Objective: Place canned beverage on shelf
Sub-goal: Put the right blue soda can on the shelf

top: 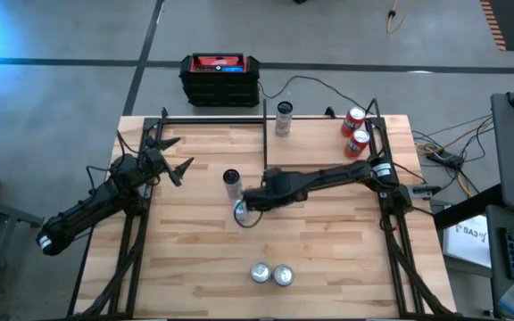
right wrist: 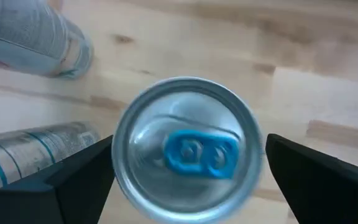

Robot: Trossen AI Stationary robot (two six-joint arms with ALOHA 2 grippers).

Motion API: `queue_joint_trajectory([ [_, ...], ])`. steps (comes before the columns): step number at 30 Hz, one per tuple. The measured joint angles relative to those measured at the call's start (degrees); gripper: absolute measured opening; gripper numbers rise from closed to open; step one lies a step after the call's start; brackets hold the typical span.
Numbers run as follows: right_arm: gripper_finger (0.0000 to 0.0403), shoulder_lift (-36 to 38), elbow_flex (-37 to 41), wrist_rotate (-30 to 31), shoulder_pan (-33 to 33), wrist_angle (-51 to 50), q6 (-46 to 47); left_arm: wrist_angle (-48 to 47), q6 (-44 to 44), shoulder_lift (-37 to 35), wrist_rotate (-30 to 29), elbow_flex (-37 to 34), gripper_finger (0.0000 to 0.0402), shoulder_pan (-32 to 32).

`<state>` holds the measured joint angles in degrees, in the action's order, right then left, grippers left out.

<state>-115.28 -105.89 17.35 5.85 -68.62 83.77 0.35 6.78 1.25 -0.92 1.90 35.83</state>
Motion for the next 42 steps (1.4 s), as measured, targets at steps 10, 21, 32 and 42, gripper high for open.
queue_joint_trajectory([
  [10,0.0386,0.09,-0.10,16.04,6.60,-1.18,7.99,0.00,-0.01,-0.01,0.01,-0.01,0.0398,-0.01],
  [21,0.0386,0.00,2.11,25.53,9.46,-1.16,13.90,-0.01,0.00,-0.01,0.00,-0.01,0.0398,-0.02],
  [32,0.0386,-0.08,5.73,29.65,9.36,2.29,13.90,0.00,0.00,-0.01,0.01,0.01,0.0398,0.00],
  [42,0.0386,-2.07,6.04,31.34,8.49,4.19,13.76,0.01,0.01,-0.01,0.01,-0.01,0.0398,0.00],
])
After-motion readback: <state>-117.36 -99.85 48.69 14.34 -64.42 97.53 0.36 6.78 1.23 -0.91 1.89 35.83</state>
